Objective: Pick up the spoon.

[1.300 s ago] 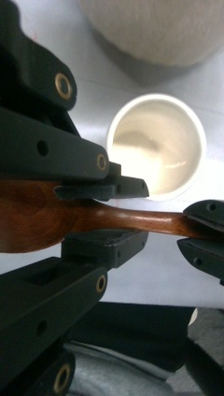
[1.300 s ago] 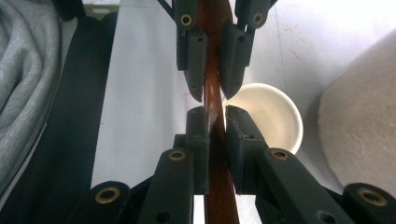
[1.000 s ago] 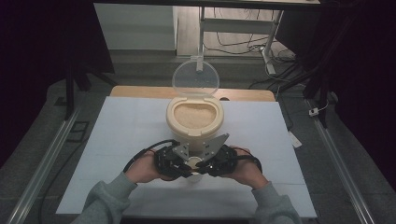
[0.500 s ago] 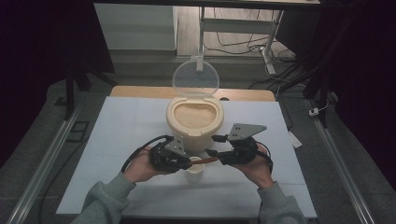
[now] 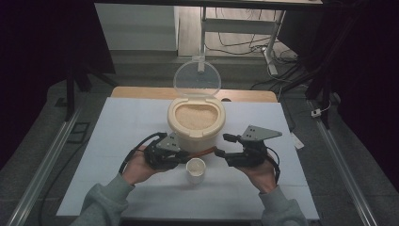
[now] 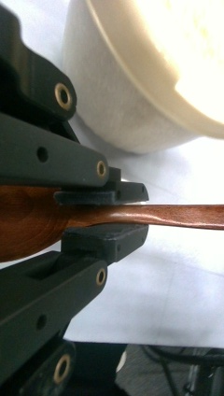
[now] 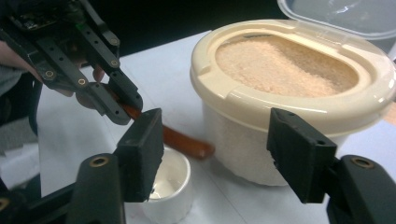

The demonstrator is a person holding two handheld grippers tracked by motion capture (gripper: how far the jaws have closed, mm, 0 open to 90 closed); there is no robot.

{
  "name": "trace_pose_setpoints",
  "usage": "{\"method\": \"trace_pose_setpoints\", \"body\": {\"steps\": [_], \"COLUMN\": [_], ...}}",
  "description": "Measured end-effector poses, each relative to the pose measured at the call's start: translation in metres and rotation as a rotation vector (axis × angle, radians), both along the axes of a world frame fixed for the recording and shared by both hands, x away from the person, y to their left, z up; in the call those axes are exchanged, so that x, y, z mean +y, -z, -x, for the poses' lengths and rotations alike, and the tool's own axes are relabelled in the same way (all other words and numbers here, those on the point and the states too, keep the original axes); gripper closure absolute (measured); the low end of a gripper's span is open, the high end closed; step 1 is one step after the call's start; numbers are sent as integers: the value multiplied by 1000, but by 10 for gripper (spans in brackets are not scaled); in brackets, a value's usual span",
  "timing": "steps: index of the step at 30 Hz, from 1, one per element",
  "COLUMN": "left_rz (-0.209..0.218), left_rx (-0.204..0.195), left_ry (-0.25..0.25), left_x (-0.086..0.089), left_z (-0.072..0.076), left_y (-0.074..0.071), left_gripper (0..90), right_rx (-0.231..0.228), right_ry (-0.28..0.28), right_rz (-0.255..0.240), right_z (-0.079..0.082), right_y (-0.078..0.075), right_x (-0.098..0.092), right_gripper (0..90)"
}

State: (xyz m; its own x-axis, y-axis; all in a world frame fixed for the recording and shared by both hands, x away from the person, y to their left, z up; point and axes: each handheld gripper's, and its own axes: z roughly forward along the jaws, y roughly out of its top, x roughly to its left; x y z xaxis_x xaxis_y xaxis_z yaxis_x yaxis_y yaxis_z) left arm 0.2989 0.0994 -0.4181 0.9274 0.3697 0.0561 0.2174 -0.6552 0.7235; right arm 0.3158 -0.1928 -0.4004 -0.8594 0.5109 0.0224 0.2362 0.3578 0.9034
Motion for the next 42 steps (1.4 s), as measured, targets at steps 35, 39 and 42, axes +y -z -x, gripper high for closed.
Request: {"method": "trace_pose_setpoints", "body": {"steps": [35,39,42], "left_rz": [72,67,56], "left_rx": [-94,-107,-126], "left_ry": [-68,-74,-74], "left_x": [-10,-13,-17], "left_z": [9,10,13], "left_y": [5,7,8], "left_gripper": [787,788,788], "right_rx": [186,207,218], "right_ry": [102,102,121], "right_rz": [-120,-160,-193], "right_z": [7,7,7], "right_y": [27,29,31], "right_x": [21,21,22], "right_gripper": [366,392,427]}}
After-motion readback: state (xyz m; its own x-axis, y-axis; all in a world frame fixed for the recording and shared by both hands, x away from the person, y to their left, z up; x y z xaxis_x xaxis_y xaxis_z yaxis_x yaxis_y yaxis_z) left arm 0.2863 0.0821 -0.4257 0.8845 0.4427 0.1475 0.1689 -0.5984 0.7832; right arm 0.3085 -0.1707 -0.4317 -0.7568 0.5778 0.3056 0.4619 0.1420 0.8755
